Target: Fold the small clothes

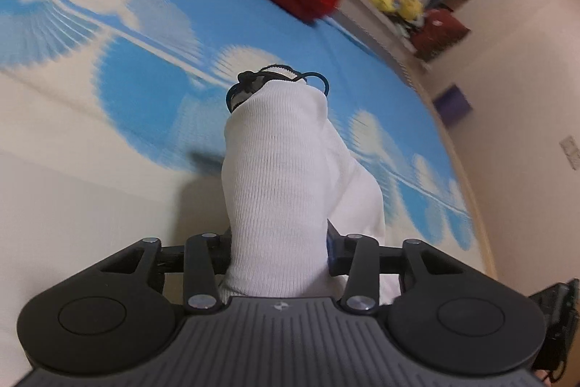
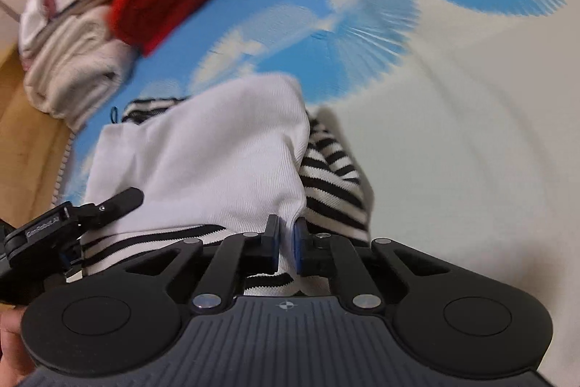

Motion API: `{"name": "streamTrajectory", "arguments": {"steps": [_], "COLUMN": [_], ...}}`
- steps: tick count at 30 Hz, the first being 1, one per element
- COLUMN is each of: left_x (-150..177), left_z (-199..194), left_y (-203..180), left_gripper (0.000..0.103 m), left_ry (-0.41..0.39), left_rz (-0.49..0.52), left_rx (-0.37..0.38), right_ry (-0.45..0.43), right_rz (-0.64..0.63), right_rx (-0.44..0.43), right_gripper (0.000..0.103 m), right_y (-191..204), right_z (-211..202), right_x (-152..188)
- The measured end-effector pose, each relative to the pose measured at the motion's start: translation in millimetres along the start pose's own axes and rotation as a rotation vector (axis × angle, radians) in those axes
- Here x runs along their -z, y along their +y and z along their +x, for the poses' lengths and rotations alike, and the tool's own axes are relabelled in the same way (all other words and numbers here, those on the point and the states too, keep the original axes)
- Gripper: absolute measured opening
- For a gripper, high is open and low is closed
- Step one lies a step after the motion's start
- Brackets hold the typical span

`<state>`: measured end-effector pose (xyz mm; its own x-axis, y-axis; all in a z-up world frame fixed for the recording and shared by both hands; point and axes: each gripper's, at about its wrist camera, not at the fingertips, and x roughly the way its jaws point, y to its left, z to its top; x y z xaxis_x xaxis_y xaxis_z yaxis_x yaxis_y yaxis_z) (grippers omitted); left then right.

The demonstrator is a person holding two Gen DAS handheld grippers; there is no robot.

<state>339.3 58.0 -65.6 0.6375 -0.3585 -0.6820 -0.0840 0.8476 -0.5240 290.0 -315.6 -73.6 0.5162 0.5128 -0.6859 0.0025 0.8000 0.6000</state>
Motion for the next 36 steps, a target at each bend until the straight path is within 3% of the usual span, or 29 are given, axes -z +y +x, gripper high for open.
{"name": "streamTrajectory", "arguments": {"steps": [2,4,6,8,11,14,15,17,18,20,22,24,25,28,29,30,31,34,36], "left_x": [-14.2,-23.4,-27.0,-20.4,2.0,22.5,31.1,48.5,51.3,45.1,40.7,43.0,43.8,40.2,35.9,34.4,33.2,27.5,28.2], "left_z": [-10.0,-19.5,-38.9,-58.8,-77.1,-74.0,-68.0,-47.3,-41.4,-41.6,-45.0,-42.3,-39.4,-37.2,-39.6,-41.8,-45.9,-53.2,-51.3], "left_y": [24.1,44.7,55.2,53.7,36.7,26.2,23.1,27.9,37.0,53.6,63.1,69.3,72.4,74.4,73.8,73.8,72.3,67.3,62.9], "left_gripper": [0.053,0.066,0.066,0.066,0.066,0.066,0.066,0.076,0.081,0.082,0.082,0.082,0.081,0.067,0.060,0.056,0.055,0.055,0.065], "left_ry": [0.004,0.004,-0.007,0.010,0.055,0.093,0.107,0.144,0.156,0.165,0.163,0.180,0.194,0.188,0.171,0.153,0.130,0.079,0.084], "left_rz": [0.006,-0.003,0.023,0.102,0.179,0.184,0.213,0.300,0.270,0.144,0.098,0.067,0.042,0.028,0.040,0.048,0.059,0.111,0.127], "left_rx": [-0.065,-0.133,-0.209,-0.238,-0.198,-0.150,-0.172,-0.291,-0.317,-0.264,-0.219,-0.185,-0.159,-0.119,-0.110,-0.109,-0.114,-0.160,-0.184], "right_ry": [-0.016,-0.021,-0.004,0.019,0.024,0.027,0.026,0.025,0.030,0.042,0.068,0.107,0.124,0.151,0.153,0.158,0.157,0.147,0.154], "right_rz": [-0.008,-0.019,-0.048,-0.082,-0.114,-0.111,-0.121,-0.136,-0.134,-0.109,-0.073,-0.061,-0.072,-0.131,-0.136,-0.125,-0.106,-0.092,-0.087], "right_rx": [-0.026,-0.046,-0.034,-0.010,0.032,0.036,0.043,0.046,0.041,0.039,0.013,-0.040,-0.041,0.036,0.046,0.042,0.029,-0.012,-0.020], "right_gripper": [0.002,0.002,0.002,0.002,0.002,0.002,0.002,0.002,0.004,0.006,0.030,0.044,0.045,0.043,0.037,0.013,0.007,0.006,0.006], "right_y": [22.2,39.4,51.5,59.1,61.4,60.4,62.0,65.5,65.7,63.4,58.1,54.9,54.6,56.5,56.4,54.4,52.9,53.2,53.3], "right_z": [14.4,28.2,39.3,51.0,54.3,56.5,56.8,55.4,54.7,52.7,48.1,45.3,45.7,50.9,51.7,52.5,51.6,45.3,44.5], "right_x": [-2.2,-3.1,-0.5,1.3,-0.2,-1.1,-0.2,4.2,5.8,7.5,8.7,11.3,13.4,20.6,21.9,22.5,22.3,23.4,24.8]}}
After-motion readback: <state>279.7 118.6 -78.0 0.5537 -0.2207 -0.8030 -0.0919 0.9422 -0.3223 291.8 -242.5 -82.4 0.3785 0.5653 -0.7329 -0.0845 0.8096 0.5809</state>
